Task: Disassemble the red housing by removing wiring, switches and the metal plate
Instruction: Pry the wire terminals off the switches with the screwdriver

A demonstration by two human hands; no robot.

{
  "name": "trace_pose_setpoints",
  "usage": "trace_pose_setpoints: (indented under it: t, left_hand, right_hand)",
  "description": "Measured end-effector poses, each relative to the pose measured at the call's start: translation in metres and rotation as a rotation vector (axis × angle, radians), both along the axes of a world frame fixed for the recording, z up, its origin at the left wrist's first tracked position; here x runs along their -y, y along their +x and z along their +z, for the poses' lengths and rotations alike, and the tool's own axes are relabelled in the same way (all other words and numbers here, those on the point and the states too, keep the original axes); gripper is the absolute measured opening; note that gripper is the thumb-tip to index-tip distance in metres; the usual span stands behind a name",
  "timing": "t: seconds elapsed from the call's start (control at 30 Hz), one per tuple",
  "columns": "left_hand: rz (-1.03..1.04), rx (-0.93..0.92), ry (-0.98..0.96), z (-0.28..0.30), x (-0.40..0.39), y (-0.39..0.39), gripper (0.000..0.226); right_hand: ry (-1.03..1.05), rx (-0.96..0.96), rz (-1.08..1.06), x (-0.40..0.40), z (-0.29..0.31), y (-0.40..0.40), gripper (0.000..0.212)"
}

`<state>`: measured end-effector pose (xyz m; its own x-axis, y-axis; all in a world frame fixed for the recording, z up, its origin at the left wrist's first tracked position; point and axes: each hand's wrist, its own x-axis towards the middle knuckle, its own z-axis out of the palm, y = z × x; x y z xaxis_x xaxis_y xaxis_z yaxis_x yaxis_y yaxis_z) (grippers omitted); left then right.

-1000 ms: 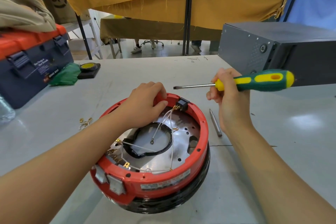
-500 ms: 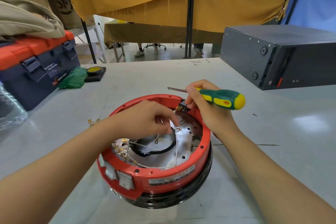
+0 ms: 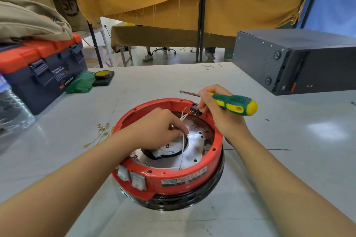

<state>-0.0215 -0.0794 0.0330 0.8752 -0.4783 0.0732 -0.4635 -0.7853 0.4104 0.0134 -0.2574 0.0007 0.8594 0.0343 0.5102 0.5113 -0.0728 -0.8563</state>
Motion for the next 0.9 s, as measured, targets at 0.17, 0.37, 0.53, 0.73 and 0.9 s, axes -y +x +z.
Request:
trace_pose_setpoints:
  t: [0.17, 0.37, 0.53, 0.73, 0.9]
  left_hand:
    - [0.092, -0.059, -0.363, 0.003, -0.003, 0.001, 0.012]
    - [0.164, -0.259, -0.872, 0.009, -0.006, 0.005, 0.037]
    - [0.17, -0.299, -0.85, 0.012, -0.011, 0.008, 0.074]
    - [0.201, -0.227, -0.701, 0.002, -0.011, 0.011, 0.112]
    - [0.207, -0.169, -0.643, 0.002, -0.005, 0.016, 0.11]
  right_hand:
    - [0.043, 0.006, -0.022, 0.003, -0.002, -0.001, 0.015]
    - [0.093, -0.035, -0.025, 0.003, -0.002, -0.001, 0.019]
    - [0.091, -0.028, -0.033, 0.003, -0.002, -0.002, 0.021]
    - [0.112, -0.045, -0.025, 0.003, -0.003, -0.002, 0.02]
    - [0.111, -0.035, 0.015, 0.003, -0.002, -0.003, 0.013]
